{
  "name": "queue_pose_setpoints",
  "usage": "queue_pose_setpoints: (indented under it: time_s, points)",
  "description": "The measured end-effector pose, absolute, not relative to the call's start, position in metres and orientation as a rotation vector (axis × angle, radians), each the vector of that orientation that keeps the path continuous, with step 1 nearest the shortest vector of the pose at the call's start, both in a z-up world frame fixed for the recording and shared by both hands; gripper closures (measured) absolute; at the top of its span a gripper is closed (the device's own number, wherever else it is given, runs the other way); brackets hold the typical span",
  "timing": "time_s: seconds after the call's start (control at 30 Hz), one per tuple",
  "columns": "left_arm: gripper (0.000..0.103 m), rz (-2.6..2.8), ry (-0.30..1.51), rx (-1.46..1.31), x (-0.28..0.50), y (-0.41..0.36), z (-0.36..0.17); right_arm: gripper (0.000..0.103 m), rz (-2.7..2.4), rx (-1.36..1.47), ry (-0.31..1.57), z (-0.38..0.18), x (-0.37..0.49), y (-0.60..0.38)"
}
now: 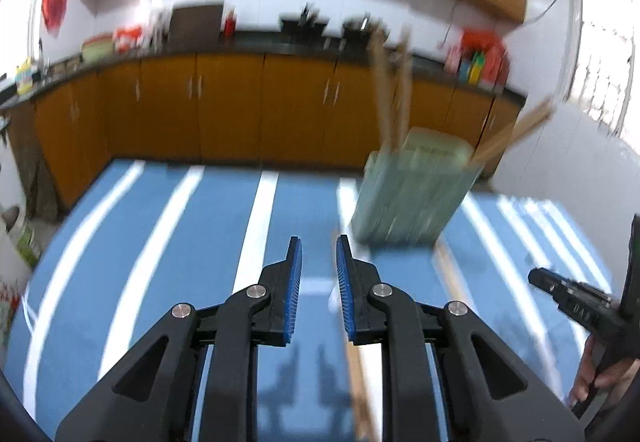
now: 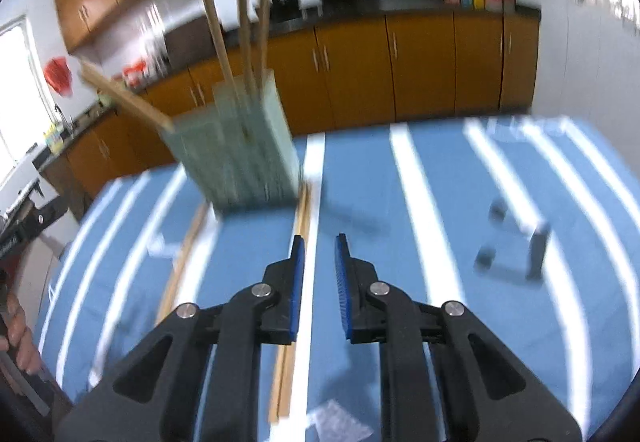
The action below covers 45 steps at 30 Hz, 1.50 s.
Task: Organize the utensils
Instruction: 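Return to the table and grasp another chopstick with each tool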
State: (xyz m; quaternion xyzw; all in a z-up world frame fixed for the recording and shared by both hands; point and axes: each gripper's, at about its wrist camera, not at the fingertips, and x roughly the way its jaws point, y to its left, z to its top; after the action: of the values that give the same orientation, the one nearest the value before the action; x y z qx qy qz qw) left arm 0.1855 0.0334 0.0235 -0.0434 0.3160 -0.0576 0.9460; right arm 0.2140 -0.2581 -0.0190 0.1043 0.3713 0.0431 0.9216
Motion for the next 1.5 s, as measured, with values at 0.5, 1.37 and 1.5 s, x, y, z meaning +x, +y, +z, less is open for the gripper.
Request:
queue_pose_setpoints:
  time_s: [0.5,1.37,1.5]
  points:
    - [0.084,-0.141,0.813,-0.124,0.175,0.033,-0.043,0.088,0.127,0.204,0.930,-0.086,0.229,-0.224]
    - [0.085,-0.281,0.910,-0.112,0.177,0.002,-0.071,0.095,-0.137,0.191,0.886,-0.090,0.226,-0.274]
    - [0.085,-0.259,0.913,-0.073,0.177,-0.001,-0.073,0.095,-0.128,0.190,0.887,-0.089,0.225,-0.274]
